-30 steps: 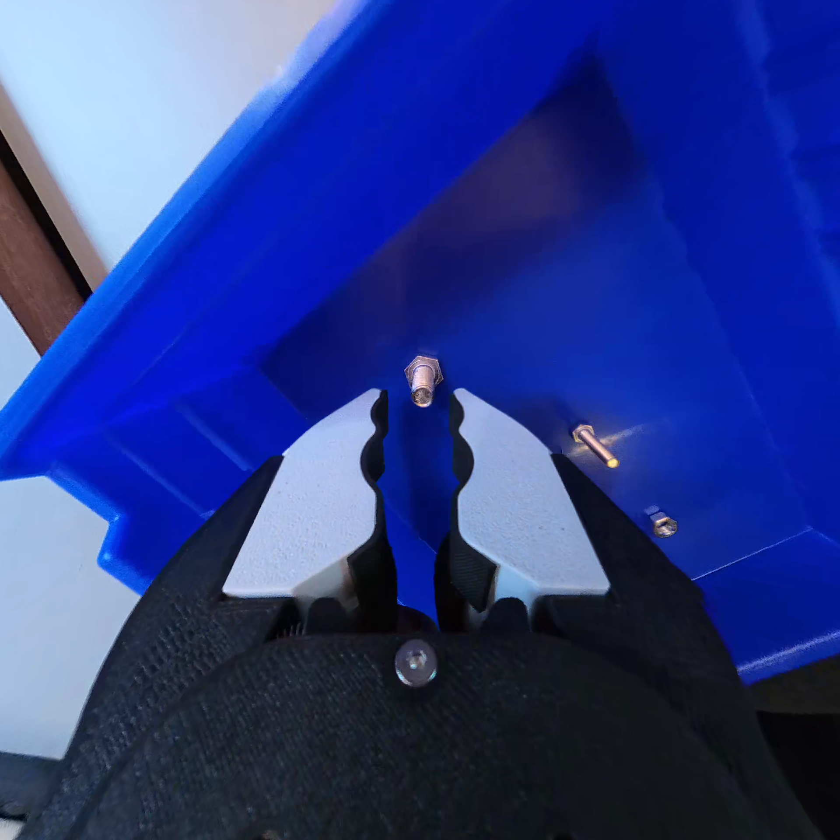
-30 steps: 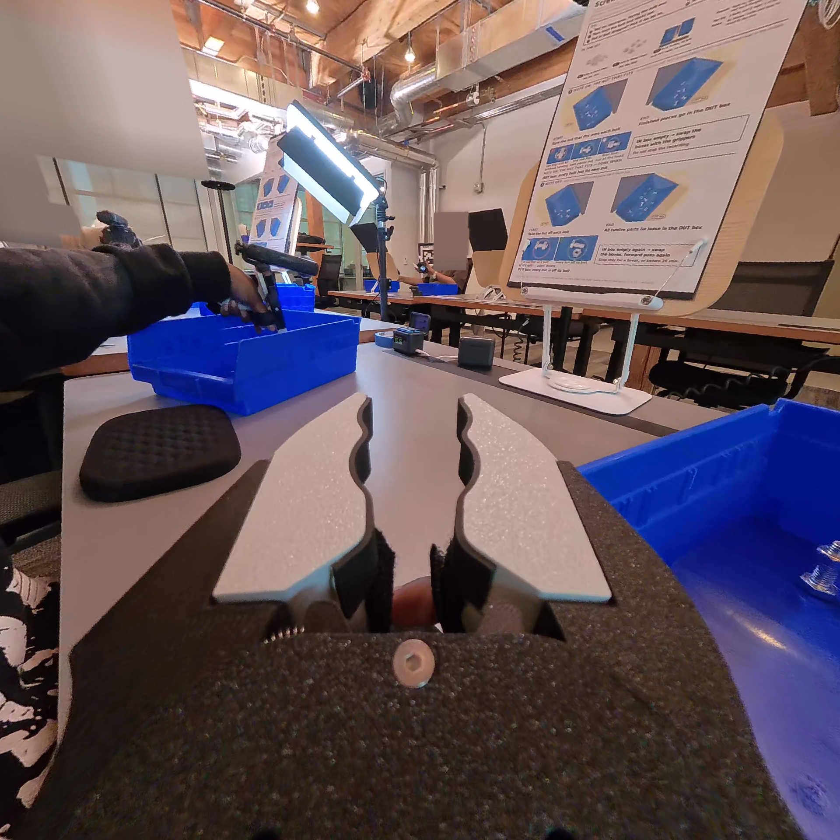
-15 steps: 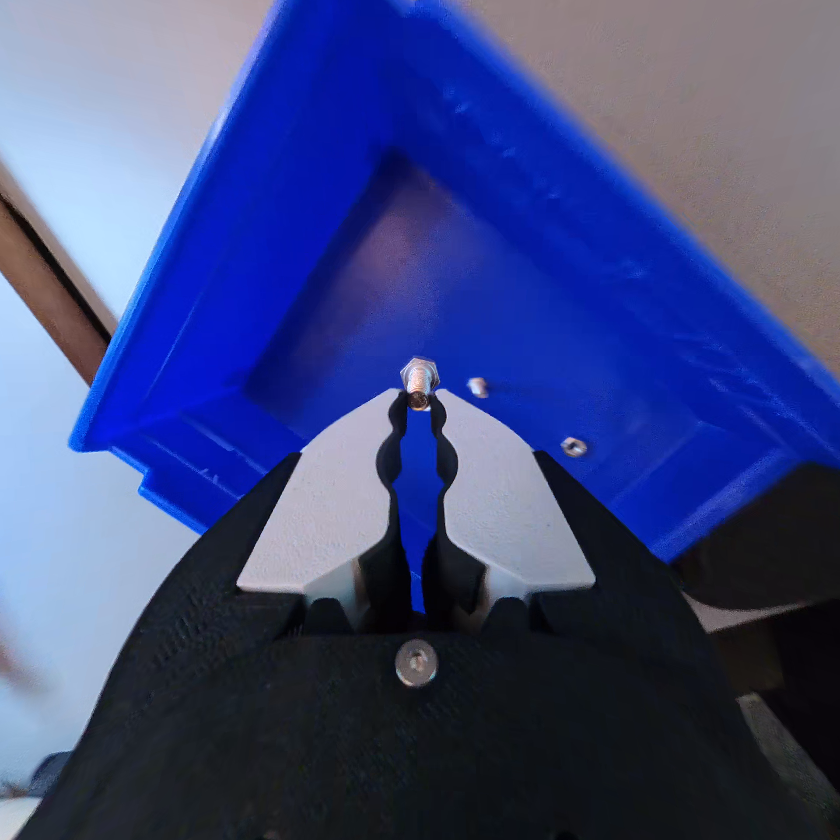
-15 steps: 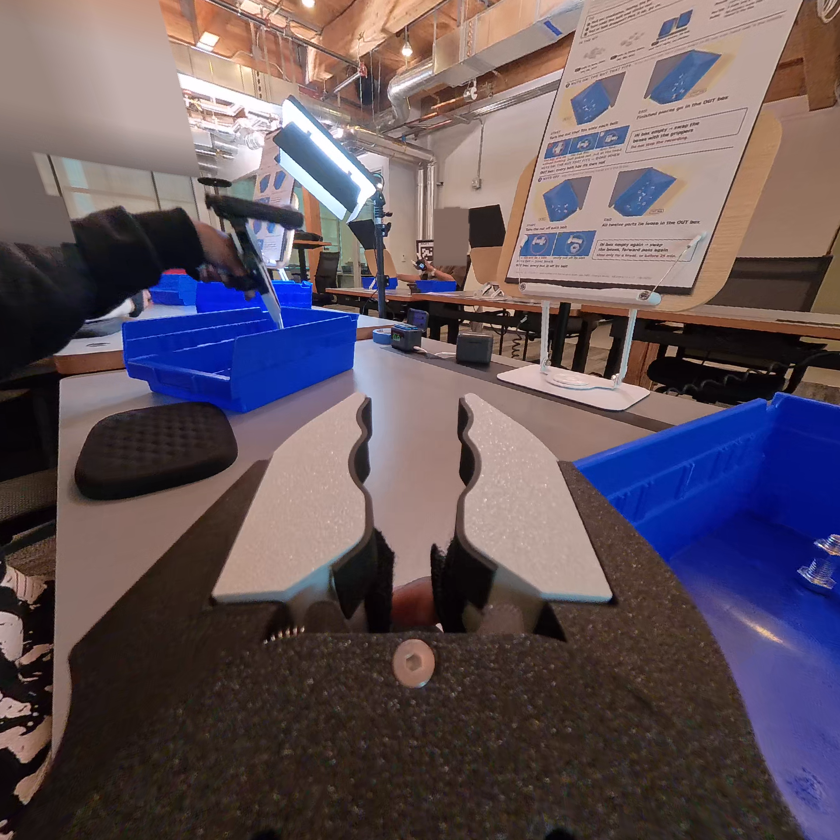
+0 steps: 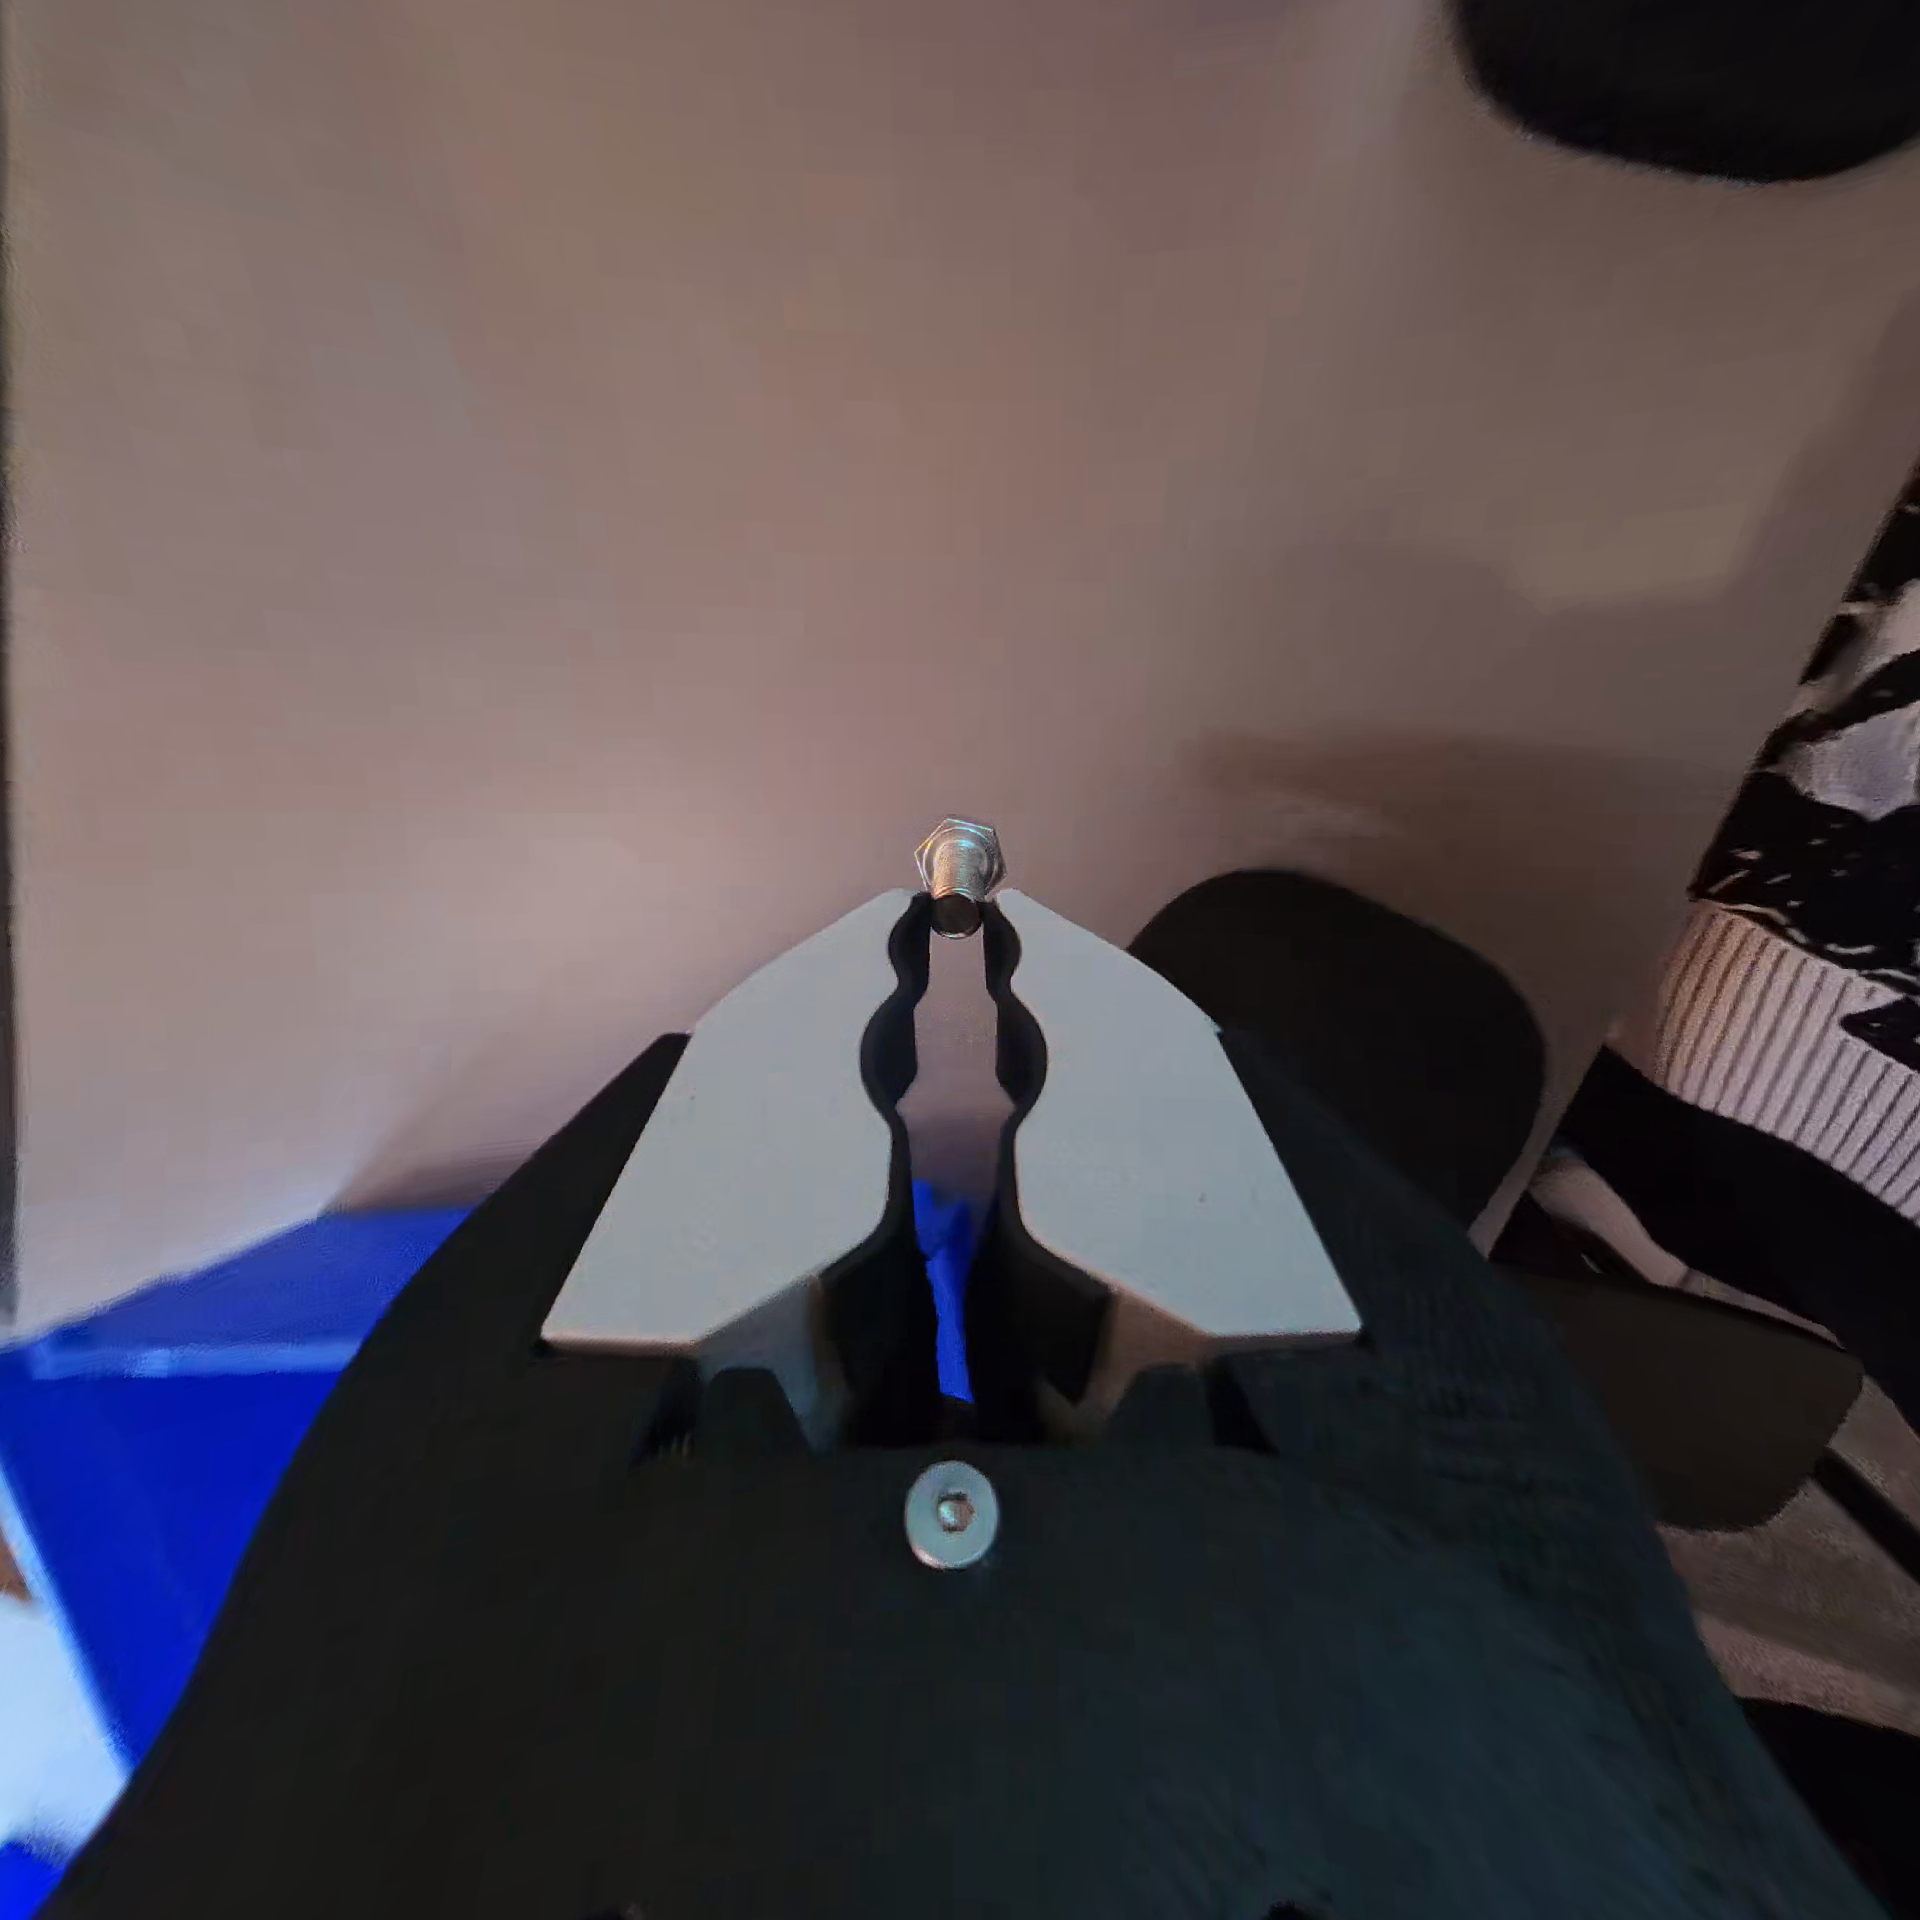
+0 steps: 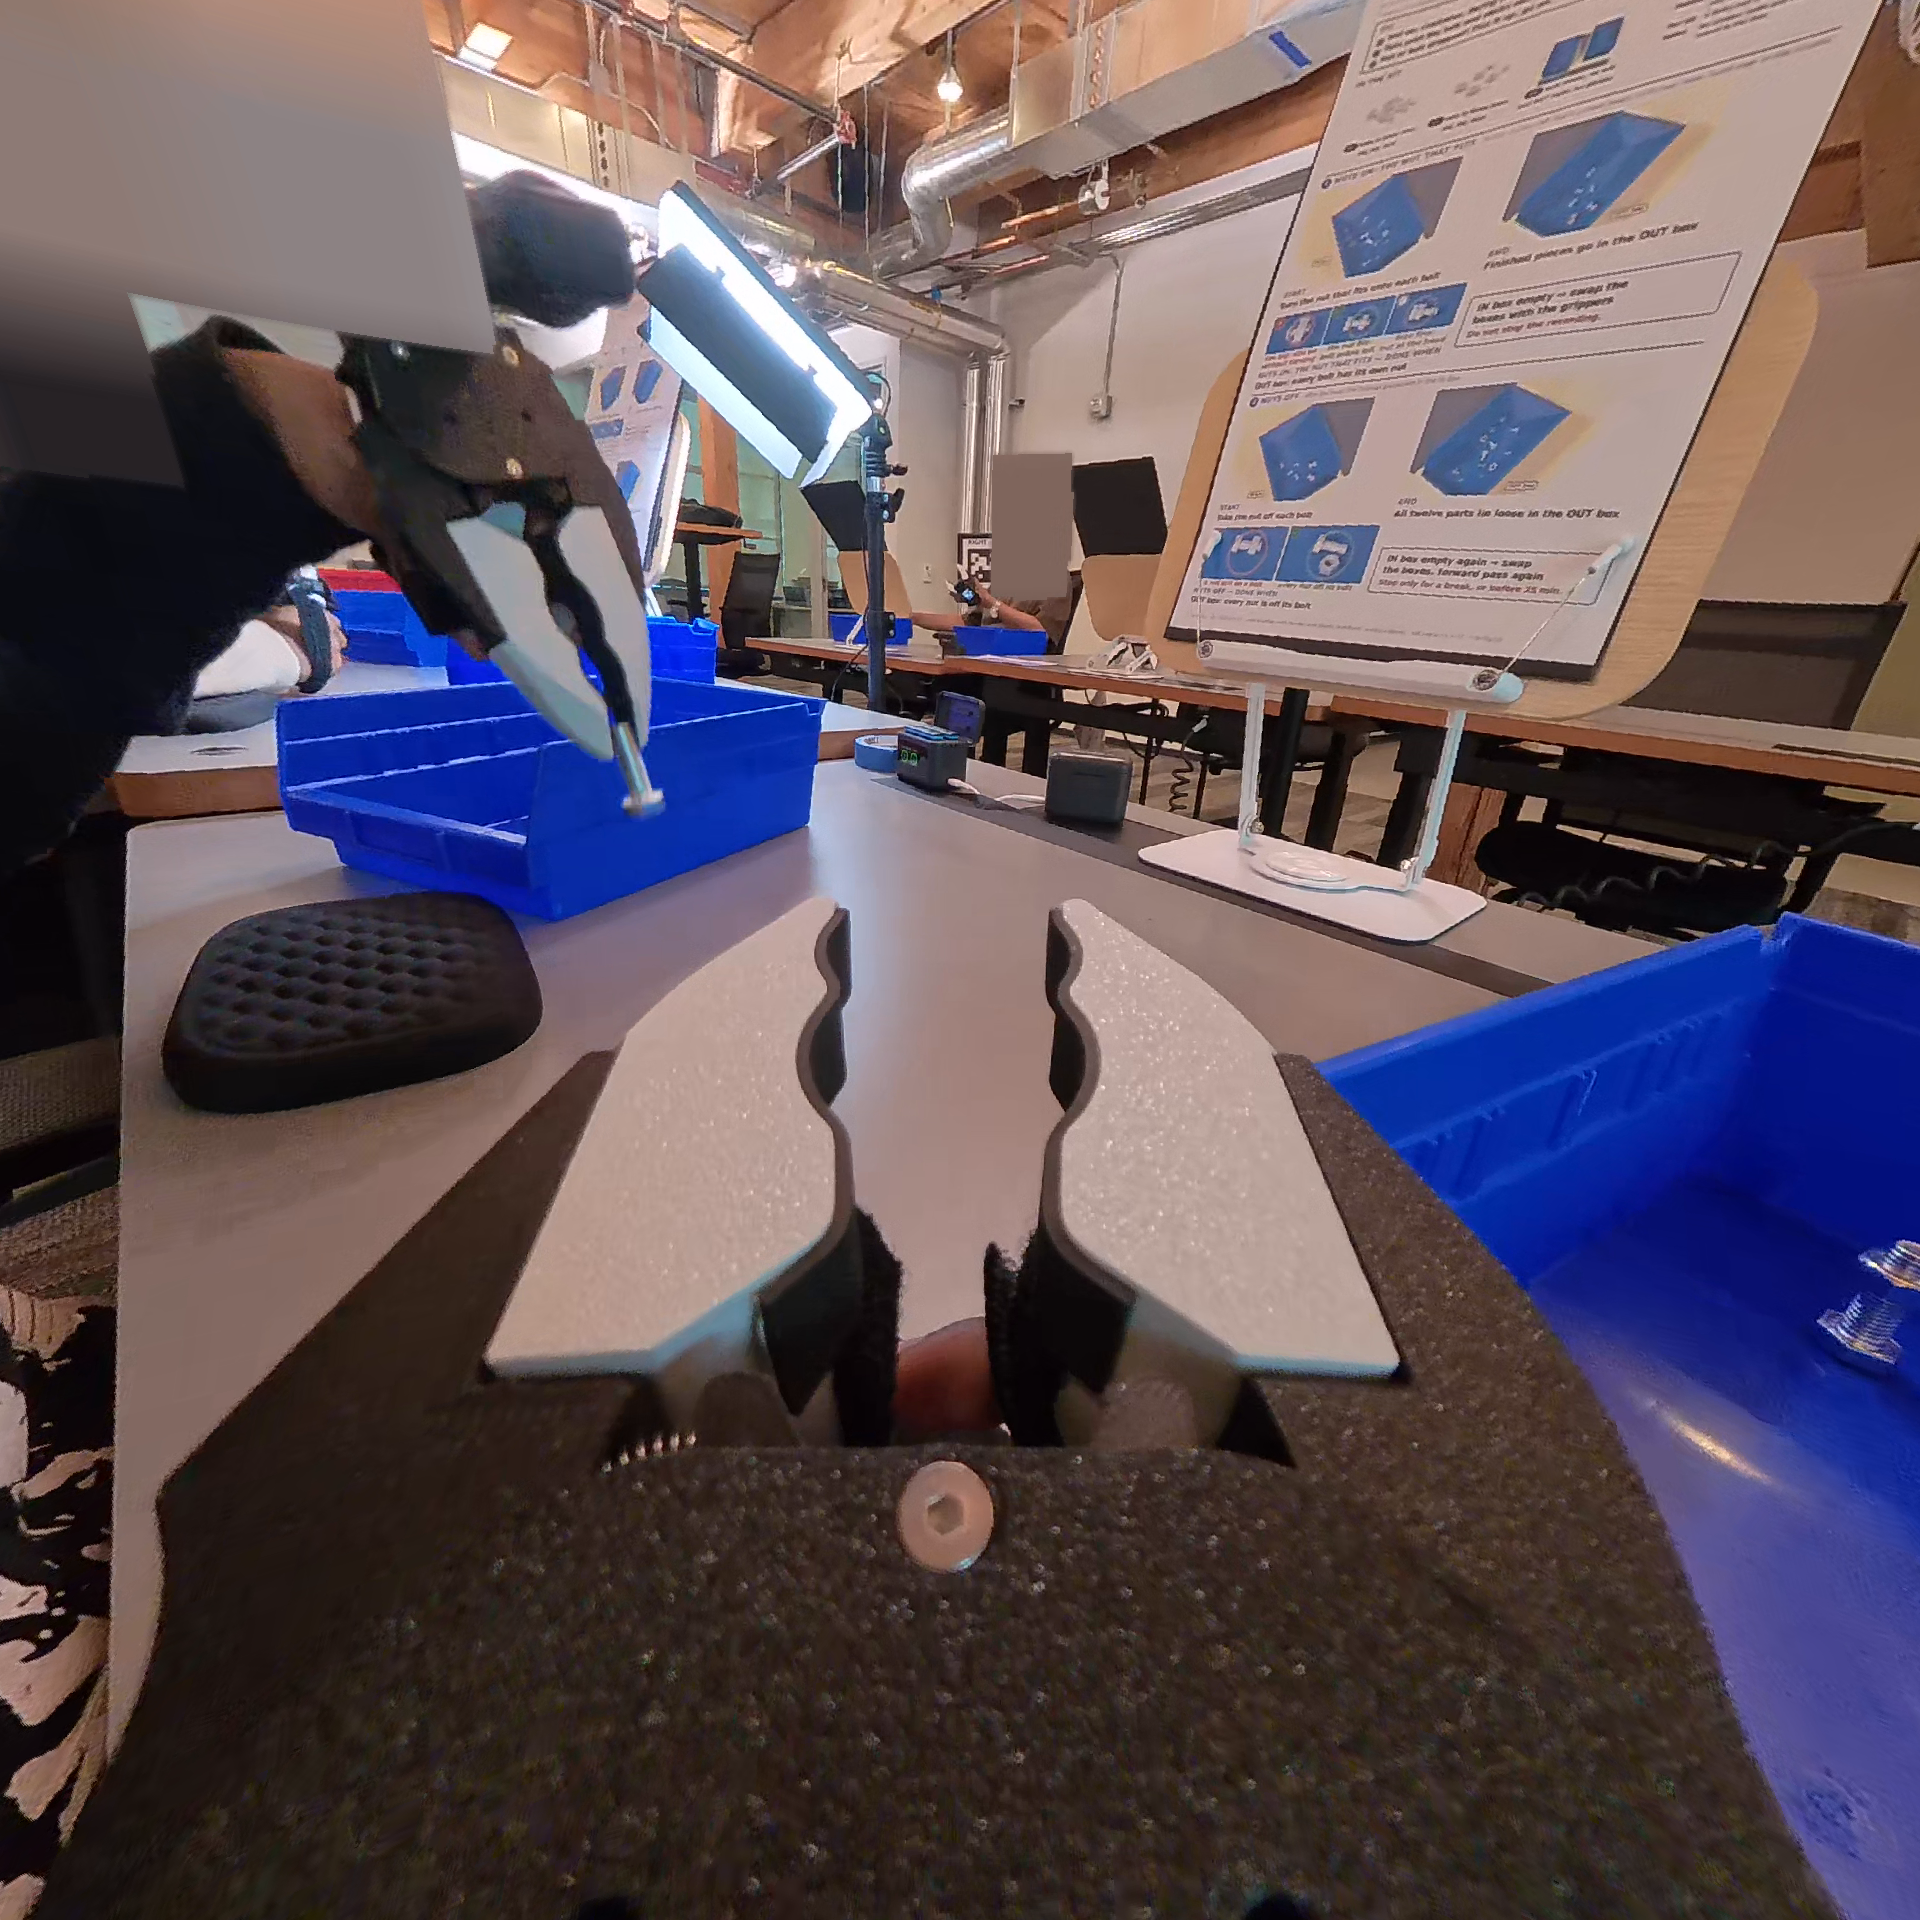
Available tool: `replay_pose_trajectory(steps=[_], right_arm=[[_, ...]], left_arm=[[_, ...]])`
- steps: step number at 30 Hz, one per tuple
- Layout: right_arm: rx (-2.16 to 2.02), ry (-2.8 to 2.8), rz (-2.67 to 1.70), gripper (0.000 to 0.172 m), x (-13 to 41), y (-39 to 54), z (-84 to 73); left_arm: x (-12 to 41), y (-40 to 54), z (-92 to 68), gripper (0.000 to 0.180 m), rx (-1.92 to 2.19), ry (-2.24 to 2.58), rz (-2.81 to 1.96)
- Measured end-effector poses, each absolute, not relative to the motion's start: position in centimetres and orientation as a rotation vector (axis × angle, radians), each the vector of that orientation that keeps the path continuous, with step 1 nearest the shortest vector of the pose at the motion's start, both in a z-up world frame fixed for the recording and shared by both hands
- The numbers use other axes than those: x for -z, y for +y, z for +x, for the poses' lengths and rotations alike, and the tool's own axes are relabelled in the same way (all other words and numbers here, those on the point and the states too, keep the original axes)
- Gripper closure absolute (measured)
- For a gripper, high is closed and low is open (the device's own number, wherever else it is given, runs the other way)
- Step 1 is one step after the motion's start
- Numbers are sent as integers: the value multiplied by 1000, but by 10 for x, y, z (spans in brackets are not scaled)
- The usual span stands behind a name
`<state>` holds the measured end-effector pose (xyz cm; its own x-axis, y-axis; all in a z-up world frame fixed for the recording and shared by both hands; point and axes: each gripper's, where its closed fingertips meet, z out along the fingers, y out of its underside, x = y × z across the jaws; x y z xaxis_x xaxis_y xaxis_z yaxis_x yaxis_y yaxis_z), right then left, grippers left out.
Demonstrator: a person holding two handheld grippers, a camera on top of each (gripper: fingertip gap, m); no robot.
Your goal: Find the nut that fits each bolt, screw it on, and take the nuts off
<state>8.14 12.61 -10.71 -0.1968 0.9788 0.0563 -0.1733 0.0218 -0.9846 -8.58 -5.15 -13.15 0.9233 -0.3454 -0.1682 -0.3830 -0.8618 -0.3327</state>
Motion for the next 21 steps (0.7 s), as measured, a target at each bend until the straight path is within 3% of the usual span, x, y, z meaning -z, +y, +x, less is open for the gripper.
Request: replay_pose_trajectory(steps=[9,21], right_arm=[[-1404,-1247,-943,135,108,125,82],[-1414,-1242,-943,135,108,125,83]], left_arm=[[198,-20,-35,170,-2,706,-2788],[219,-20,-28,170,15,736,-2832]])
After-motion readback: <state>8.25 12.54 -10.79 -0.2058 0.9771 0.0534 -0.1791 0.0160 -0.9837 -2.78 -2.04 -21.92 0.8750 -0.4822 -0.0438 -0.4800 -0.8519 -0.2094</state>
